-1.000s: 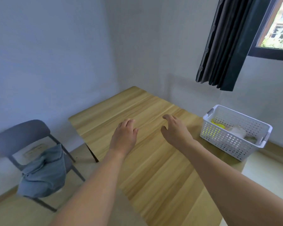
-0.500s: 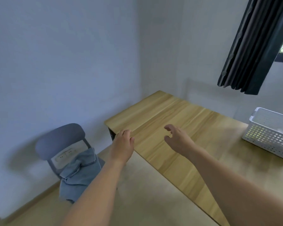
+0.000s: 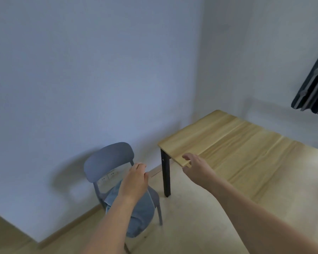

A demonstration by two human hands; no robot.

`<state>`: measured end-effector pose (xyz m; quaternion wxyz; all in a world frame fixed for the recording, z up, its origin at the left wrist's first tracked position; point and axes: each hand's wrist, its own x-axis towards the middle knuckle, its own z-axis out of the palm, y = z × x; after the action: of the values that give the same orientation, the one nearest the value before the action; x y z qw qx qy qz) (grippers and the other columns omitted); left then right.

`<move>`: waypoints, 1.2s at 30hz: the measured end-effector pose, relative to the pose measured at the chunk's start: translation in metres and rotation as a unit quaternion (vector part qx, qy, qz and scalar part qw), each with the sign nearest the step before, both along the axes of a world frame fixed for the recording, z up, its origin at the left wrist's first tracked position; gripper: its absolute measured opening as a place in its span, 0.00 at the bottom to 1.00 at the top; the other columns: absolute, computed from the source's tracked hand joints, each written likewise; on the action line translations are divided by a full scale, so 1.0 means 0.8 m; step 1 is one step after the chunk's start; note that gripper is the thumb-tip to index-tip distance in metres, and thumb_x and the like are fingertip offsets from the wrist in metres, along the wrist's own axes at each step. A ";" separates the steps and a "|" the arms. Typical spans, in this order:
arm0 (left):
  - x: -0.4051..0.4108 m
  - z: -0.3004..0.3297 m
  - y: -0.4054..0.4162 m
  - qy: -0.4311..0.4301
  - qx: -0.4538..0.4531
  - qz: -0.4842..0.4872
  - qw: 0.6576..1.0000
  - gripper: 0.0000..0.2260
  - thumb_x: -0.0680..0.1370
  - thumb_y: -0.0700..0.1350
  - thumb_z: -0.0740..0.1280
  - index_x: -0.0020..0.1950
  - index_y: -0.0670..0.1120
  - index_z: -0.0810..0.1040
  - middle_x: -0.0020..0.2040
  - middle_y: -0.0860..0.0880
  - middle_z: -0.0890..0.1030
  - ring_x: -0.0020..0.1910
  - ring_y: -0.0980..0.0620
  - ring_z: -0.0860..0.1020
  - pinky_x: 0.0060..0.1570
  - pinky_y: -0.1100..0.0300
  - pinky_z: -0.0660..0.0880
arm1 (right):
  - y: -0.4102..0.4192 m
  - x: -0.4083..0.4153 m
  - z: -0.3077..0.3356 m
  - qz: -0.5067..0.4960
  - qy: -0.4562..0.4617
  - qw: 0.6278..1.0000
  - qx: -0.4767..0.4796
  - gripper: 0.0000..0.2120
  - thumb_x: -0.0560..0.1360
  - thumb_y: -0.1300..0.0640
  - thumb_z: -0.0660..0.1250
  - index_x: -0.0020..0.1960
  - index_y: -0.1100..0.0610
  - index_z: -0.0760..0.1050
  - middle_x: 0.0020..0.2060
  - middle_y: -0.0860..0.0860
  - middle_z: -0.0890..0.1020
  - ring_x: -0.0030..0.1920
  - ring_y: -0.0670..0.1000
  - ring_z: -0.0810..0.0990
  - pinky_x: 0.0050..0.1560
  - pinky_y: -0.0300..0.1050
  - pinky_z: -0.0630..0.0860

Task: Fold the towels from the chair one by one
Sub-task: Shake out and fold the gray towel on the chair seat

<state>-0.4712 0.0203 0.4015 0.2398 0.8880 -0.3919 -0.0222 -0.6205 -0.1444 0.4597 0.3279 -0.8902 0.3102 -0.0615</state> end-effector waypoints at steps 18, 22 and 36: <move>0.312 -0.041 0.081 0.120 0.042 0.016 0.992 0.09 0.80 0.42 0.56 0.54 0.43 0.75 0.55 0.47 0.77 0.45 0.51 0.73 0.44 0.59 0.69 | 0.083 0.307 -0.032 -0.006 0.017 0.999 0.049 0.20 0.79 0.59 0.58 0.71 0.55 0.66 0.67 0.50 0.72 0.66 0.50 0.70 0.64 0.42 0.68; 0.382 -0.078 0.081 0.156 0.071 0.011 0.985 0.11 0.80 0.41 0.58 0.58 0.43 0.75 0.59 0.47 0.76 0.53 0.49 0.75 0.48 0.62 0.66 | 0.084 0.374 -0.088 -0.026 0.061 0.995 0.077 0.20 0.78 0.60 0.57 0.70 0.56 0.67 0.67 0.51 0.72 0.65 0.51 0.71 0.63 0.42 0.68; 0.529 -0.535 0.030 0.261 0.168 -0.102 0.945 0.13 0.77 0.44 0.58 0.59 0.48 0.76 0.55 0.51 0.79 0.54 0.50 0.78 0.54 0.54 0.75 | 0.056 0.555 -0.581 -0.013 0.193 0.981 0.006 0.19 0.78 0.61 0.57 0.69 0.56 0.67 0.64 0.54 0.72 0.61 0.56 0.74 0.60 0.48 0.74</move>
<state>-0.0476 0.0443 -0.0262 0.1774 0.8337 -0.3948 -0.3430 -0.1761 -0.0998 -0.0051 0.2663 -0.8793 0.3796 0.1086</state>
